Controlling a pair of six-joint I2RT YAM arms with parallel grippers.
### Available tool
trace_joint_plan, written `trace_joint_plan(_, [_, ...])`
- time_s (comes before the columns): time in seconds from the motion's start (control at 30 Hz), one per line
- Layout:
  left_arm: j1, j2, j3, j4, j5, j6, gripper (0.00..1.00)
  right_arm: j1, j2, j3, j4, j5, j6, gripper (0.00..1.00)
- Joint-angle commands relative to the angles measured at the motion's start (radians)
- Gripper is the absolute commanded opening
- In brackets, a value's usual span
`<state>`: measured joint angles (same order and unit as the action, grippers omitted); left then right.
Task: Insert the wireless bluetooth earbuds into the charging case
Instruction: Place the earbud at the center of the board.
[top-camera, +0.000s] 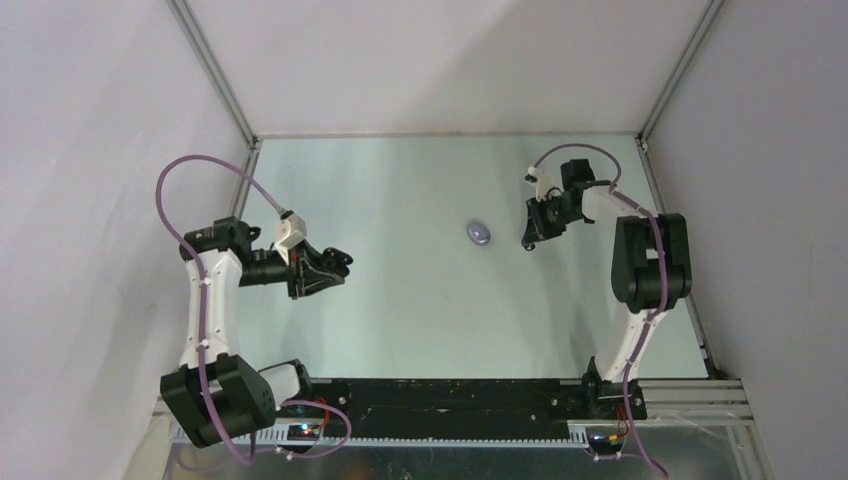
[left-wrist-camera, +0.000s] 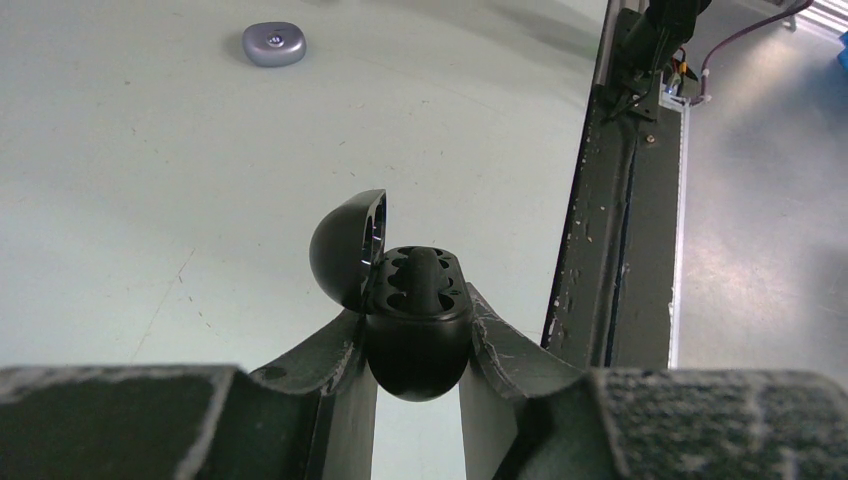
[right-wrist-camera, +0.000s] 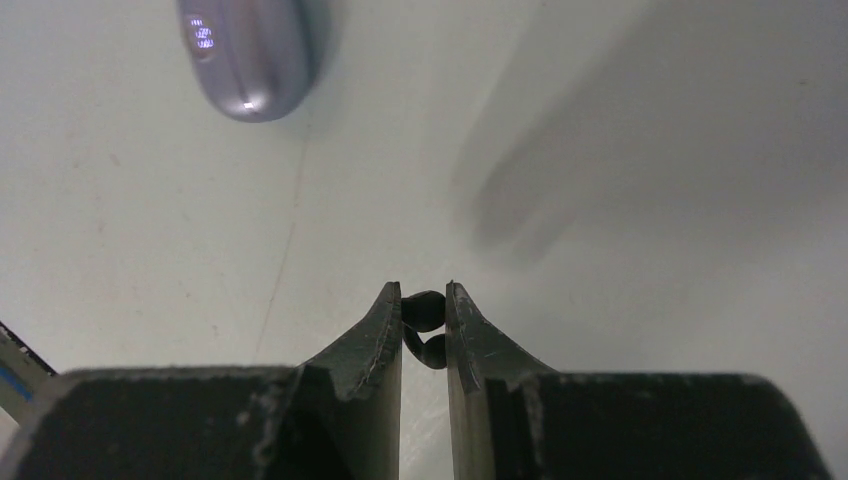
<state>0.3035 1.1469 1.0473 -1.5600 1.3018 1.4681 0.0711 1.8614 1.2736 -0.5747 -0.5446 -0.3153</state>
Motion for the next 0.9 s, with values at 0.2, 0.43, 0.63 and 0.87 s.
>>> trace_joint_plan(0.2, [0.009,0.054,0.009,-0.044,0.069,0.013,0.17,0.006,0.106,0.061,0.016,0.027,-0.005,0.23])
trace_joint_plan(0.43, [0.009,0.118,0.02,-0.044,0.087,-0.021,0.16,-0.004,0.049,0.063,0.013,0.033,-0.027,0.47])
trace_joint_plan(0.63, [0.01,0.141,0.024,-0.044,0.1,-0.03,0.15,-0.012,-0.034,0.061,0.024,0.085,-0.054,0.68])
trace_joint_plan(0.87, [0.009,0.146,0.025,-0.045,0.105,-0.026,0.15,-0.01,-0.166,0.02,0.015,0.085,-0.2,0.66])
